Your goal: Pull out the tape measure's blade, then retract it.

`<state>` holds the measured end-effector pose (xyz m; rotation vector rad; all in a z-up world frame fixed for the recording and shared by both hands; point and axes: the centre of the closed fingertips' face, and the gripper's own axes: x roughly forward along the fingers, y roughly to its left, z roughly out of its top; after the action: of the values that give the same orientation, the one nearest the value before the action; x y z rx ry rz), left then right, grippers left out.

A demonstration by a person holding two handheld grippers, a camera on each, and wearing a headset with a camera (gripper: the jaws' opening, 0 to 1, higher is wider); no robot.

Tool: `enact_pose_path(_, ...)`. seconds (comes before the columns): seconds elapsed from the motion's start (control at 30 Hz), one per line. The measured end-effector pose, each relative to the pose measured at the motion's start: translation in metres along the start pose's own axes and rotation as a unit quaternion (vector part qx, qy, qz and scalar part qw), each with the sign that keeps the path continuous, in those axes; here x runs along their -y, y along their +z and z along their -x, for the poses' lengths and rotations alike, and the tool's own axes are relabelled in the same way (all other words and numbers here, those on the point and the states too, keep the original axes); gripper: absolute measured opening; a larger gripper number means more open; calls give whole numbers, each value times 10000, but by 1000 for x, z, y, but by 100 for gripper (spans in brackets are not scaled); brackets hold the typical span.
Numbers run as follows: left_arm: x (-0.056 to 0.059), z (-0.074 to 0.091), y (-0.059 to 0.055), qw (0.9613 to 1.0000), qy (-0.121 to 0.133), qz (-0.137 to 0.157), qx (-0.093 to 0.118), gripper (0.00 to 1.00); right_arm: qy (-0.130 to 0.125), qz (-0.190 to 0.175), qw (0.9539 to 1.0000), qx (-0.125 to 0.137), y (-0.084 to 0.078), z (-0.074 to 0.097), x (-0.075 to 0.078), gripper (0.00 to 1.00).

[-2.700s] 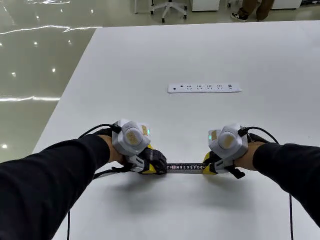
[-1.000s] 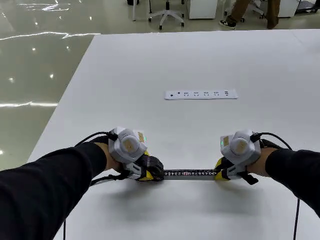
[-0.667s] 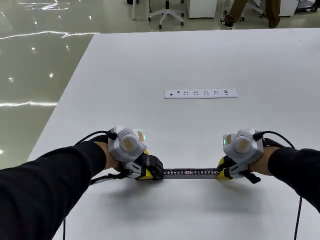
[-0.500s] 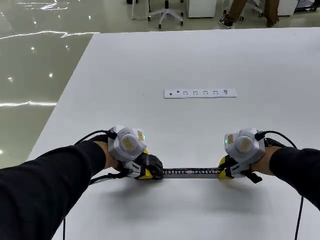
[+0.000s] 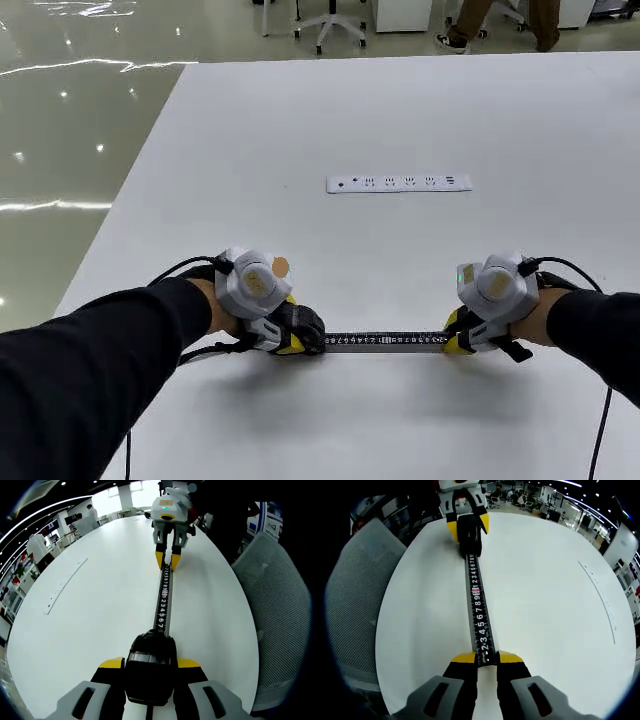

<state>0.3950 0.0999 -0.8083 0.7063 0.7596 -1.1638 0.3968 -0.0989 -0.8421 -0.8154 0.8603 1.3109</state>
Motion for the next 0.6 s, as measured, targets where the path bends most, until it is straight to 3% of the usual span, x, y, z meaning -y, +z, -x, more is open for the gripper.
enact_pose_path(0.6, 0, 0, 0, 10000, 6, 13, 0, 33, -37, -25, 10000, -67, -15, 9, 2, 8)
